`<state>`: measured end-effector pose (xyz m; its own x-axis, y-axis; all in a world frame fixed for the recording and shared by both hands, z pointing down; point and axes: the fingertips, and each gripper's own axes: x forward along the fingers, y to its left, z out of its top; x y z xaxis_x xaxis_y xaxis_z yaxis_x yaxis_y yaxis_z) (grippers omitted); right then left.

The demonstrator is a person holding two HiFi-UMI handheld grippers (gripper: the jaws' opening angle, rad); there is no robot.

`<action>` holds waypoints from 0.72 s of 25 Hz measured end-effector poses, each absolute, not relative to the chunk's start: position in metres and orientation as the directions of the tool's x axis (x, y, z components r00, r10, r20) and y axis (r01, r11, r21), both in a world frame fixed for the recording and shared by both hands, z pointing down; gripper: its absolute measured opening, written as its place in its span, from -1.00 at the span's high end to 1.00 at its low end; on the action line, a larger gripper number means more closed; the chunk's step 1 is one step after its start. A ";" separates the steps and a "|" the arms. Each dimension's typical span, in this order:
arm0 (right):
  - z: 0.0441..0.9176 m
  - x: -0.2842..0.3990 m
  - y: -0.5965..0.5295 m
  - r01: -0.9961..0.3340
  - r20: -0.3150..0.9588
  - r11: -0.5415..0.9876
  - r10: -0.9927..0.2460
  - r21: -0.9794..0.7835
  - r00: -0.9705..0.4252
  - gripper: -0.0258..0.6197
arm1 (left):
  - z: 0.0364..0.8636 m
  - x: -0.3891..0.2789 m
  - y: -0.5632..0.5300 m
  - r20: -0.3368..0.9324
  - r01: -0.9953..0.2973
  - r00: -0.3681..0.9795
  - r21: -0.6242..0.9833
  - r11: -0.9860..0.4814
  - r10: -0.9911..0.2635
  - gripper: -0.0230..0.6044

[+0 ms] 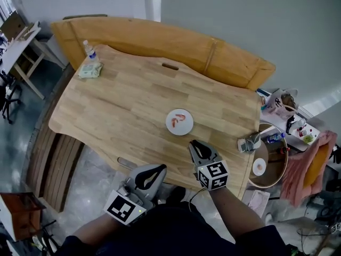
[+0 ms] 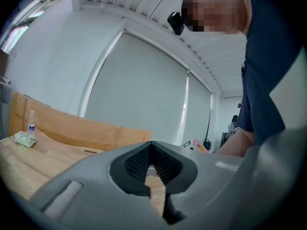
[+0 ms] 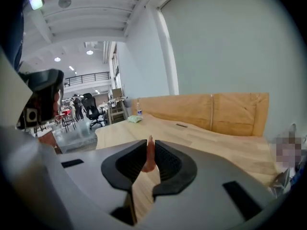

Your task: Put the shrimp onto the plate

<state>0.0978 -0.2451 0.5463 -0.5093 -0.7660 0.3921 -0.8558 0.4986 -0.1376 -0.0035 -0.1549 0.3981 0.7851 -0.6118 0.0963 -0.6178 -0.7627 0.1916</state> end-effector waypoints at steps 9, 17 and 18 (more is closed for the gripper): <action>0.632 0.097 -0.294 -0.864 0.540 0.485 -0.694 -0.138 -0.476 0.73 | 0.401 -0.010 -0.166 0.120 -0.651 0.758 0.197 -0.733 -0.641 0.92; 0.700 0.086 -0.348 -0.859 0.650 0.506 -0.626 -0.082 -0.431 0.73 | 0.415 -0.022 -0.169 0.153 -0.682 0.731 0.203 -0.703 -0.665 0.92; 0.707 0.085 -0.354 -0.857 0.663 0.509 -0.616 -0.077 -0.425 0.73 | 0.417 -0.024 -0.170 0.157 -0.687 0.726 0.203 -0.698 -0.669 0.92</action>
<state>0.0854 -0.3537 0.7070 -0.4249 -0.6161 0.6632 -0.8574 0.5089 -0.0765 -0.0244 -0.1699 0.4171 0.7263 -0.6692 0.1570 -0.6868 -0.6979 0.2029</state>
